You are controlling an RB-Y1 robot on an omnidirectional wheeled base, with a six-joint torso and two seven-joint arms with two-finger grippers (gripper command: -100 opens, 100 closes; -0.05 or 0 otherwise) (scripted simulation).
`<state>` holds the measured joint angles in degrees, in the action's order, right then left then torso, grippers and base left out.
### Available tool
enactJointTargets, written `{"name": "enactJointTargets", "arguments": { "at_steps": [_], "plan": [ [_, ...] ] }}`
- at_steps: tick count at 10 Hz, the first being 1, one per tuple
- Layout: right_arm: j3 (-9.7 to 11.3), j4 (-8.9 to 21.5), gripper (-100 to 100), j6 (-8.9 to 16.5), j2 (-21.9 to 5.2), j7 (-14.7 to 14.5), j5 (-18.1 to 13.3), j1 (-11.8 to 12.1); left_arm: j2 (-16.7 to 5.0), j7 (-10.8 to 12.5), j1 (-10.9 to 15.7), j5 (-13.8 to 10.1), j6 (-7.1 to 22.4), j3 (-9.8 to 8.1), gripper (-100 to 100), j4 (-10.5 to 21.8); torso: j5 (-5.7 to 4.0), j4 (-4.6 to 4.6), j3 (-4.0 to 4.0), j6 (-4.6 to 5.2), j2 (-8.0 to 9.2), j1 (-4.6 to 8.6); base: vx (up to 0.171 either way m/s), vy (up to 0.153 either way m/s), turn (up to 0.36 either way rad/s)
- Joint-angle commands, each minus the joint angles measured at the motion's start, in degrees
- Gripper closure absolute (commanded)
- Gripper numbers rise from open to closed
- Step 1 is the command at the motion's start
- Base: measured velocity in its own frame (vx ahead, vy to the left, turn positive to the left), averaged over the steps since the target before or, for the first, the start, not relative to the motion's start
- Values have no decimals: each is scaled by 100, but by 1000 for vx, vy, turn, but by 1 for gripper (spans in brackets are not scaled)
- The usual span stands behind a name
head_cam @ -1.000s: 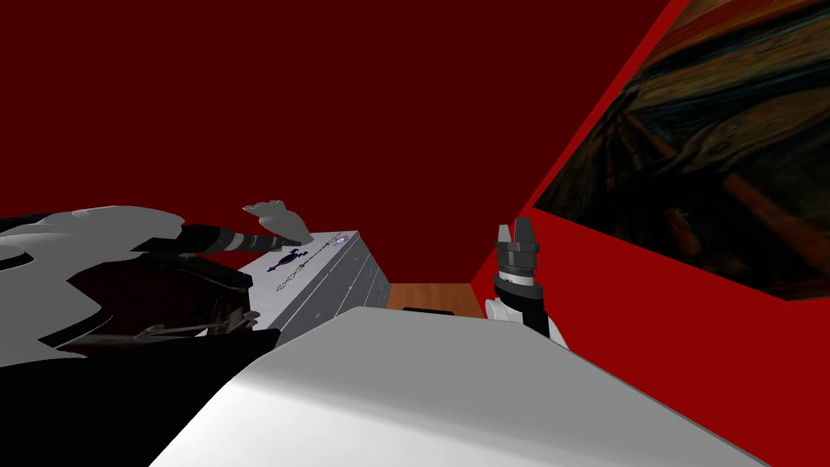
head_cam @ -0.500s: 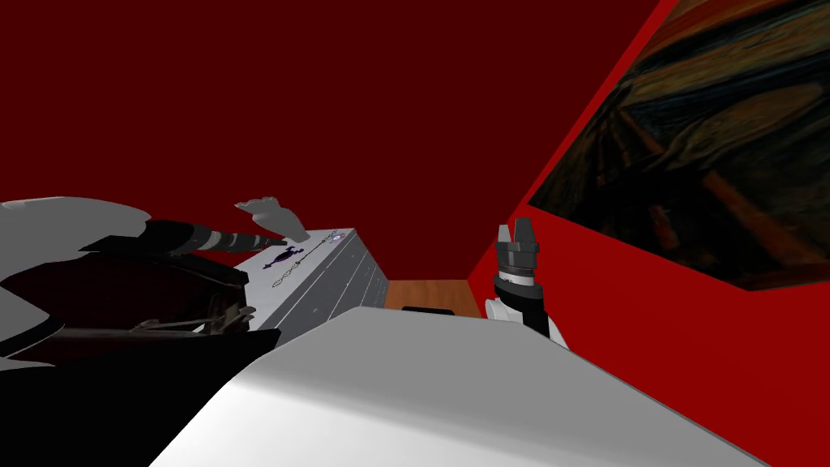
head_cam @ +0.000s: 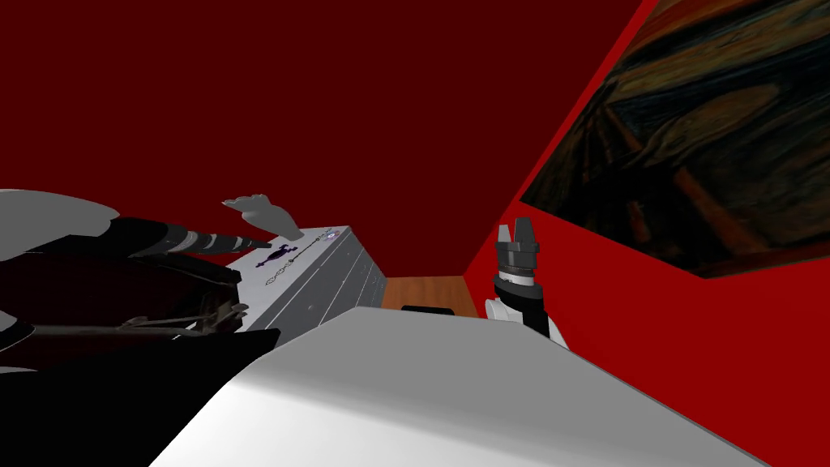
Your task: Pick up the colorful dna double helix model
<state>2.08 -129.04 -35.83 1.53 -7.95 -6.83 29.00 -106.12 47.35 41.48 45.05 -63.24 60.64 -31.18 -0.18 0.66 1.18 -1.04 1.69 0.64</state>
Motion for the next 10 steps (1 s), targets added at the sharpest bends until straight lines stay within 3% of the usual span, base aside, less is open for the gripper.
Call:
{"name": "enactJointTargets", "arguments": {
  "at_steps": [1, 2, 3, 4, 6, 8, 9, 10],
  "plan": [
    [0, 0, 0, 0, 0, 0, 0, 0, -138, -97, -95, 40, 16, 170, -100, -154, 0, 0, 0, 0, 0, 0, -20, -44, -93],
    [0, 0, 0, 0, 0, 0, 0, 0, -158, -177, -98, 118, -52, 299, -100, -230, 0, 0, -1, 0, -2, 1, -3, -34, -110],
    [0, 0, 0, 0, 0, 0, 0, 0, -158, -177, -98, 118, -52, 299, -100, -230, 1, -2, -4, 1, -8, -2, 3, -14, -38],
    [0, 0, 0, 0, 0, 0, 0, 1, -150, -325, -100, 200, -210, 538, -100, -376, 2, -2, -6, -1, -11, -10, 28, 9, -140],
    [-1, 0, 0, 0, -1, 0, 0, 1, -139, -378, -101, 220, -273, 625, -100, -429, 6, -7, -17, 2, -28, -25, 39, 27, -93],
    [-1, 0, 0, 0, -1, 0, 0, 1, -96, -538, -104, 262, -476, 890, -100, -596, 8, -6, -14, 0, -23, -28, 28, 23, -88],
    [-1, 0, 0, 0, -1, 0, 0, 1, -96, -538, -104, 262, -476, 890, -100, -596, 8, -7, -16, 3, -27, -29, 30, 29, -77],
    [-1, 0, 0, 0, -1, 0, 0, 1, -62, -642, -109, 280, -615, 1062, -100, -704, 8, -7, -15, 0, -26, -30, 37, 29, -108]
  ]
}}
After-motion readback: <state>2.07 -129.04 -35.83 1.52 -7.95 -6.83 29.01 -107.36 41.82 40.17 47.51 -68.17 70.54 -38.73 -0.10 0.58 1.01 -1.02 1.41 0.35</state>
